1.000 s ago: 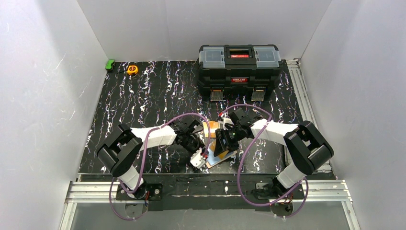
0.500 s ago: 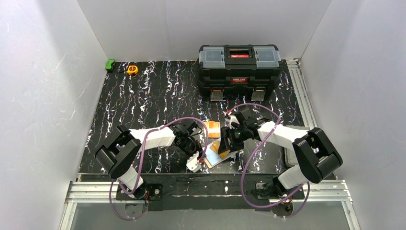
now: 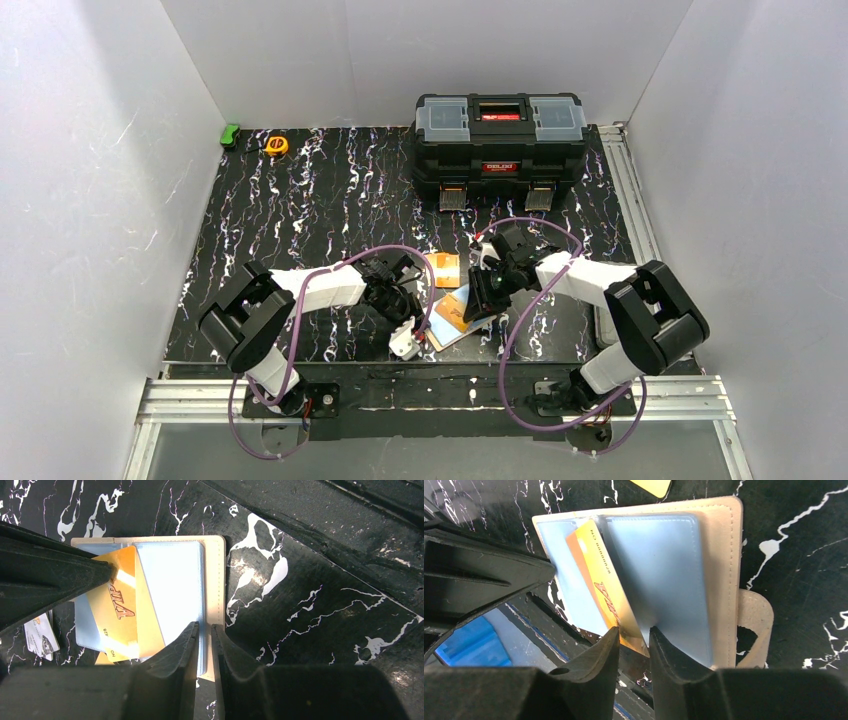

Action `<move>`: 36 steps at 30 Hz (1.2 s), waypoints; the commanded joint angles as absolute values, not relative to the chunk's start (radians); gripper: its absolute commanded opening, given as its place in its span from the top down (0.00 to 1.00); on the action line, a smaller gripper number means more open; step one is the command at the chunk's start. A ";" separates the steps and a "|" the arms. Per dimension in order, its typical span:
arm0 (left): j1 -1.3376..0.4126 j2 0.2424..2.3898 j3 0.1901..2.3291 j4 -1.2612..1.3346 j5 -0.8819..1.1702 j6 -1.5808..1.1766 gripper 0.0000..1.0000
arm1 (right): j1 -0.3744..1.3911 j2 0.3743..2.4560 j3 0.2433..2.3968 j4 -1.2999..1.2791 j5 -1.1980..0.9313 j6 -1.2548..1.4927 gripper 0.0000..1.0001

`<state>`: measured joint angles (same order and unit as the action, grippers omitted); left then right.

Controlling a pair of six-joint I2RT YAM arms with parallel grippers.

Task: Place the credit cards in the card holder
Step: Insert the credit card into the card holder.

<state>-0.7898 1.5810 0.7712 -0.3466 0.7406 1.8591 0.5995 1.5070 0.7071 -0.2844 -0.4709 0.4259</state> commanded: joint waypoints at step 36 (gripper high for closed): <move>-0.810 1.613 0.763 -0.449 0.735 1.814 0.83 | 0.625 1.469 0.580 -0.168 -0.454 0.543 0.70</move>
<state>-0.7910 1.5822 0.7742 -0.3450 0.7425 1.8400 0.6014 1.4559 0.5816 -0.1150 -0.4709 0.5941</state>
